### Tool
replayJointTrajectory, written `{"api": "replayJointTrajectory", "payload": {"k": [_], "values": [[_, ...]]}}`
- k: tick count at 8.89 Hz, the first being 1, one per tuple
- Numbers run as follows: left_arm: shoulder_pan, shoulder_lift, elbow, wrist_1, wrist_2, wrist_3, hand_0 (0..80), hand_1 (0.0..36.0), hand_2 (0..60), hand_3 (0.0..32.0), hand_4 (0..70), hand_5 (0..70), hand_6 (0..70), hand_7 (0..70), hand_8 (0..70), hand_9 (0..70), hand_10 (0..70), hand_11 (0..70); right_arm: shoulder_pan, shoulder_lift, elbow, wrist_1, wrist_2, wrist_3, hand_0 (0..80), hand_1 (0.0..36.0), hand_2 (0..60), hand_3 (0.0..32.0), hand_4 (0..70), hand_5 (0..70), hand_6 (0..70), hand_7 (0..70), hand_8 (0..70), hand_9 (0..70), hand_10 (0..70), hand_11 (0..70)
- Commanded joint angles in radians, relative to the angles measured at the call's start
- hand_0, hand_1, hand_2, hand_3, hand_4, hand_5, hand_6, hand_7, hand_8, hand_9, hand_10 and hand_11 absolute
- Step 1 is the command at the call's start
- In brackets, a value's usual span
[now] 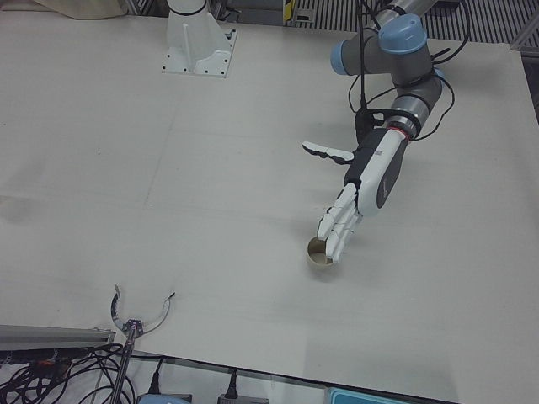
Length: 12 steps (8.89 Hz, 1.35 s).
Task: Pour water
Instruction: 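Reach the left hand toward the white paper cup near it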
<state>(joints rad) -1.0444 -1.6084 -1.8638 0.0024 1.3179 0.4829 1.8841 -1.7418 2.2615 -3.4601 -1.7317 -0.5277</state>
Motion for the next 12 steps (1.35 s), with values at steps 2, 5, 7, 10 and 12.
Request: {"api": "replayJointTrajectory", "payload": {"k": [2,5,7,10,12], "values": [[0.085,-0.099,0.205,-0.074,-0.080,0.014,78.4,17.9,0.0,0.0,12.2,0.0,0.8,0.0,0.0,0.0,3.4,8.1,-0.014,-0.019,0.029,-0.011,0.000,-0.018,47.8,19.3,17.8,2.4,0.0,4.7,0.6,0.0,0.0,0.0,0.0,0.0],[0.092,-0.134,0.352,-0.143,-0.078,0.005,80.0,18.2,0.0,0.0,15.1,0.0,2.3,0.1,0.0,0.0,4.0,8.9,-0.036,-0.019,0.021,-0.013,0.001,-0.018,48.0,18.5,16.3,3.0,0.0,5.6,4.3,1.9,1.1,0.1,0.0,0.0],[0.089,-0.124,0.344,-0.137,-0.072,-0.025,80.0,18.4,0.0,0.0,15.1,0.0,2.8,0.3,0.0,0.0,4.2,9.3,-0.049,-0.019,0.018,-0.013,0.001,-0.018,47.6,17.5,16.2,3.4,0.0,5.5,5.3,3.2,1.8,0.8,0.0,0.0],[0.095,-0.087,0.342,-0.140,-0.072,-0.050,80.0,18.3,0.0,0.0,16.8,0.0,3.9,1.1,0.0,0.0,4.5,9.8,-0.062,-0.018,0.015,-0.011,0.003,-0.018,47.3,17.1,16.7,3.8,0.0,5.6,6.3,4.0,2.6,1.5,0.0,0.0],[0.096,-0.088,0.479,-0.269,-0.074,-0.055,78.8,15.4,0.0,0.0,16.9,0.0,3.9,0.8,0.0,0.0,4.6,9.5,-0.069,-0.018,0.015,-0.011,0.003,-0.018,47.5,17.1,17.2,3.4,0.0,5.7,6.8,4.1,2.9,1.6,0.0,0.0]]}}
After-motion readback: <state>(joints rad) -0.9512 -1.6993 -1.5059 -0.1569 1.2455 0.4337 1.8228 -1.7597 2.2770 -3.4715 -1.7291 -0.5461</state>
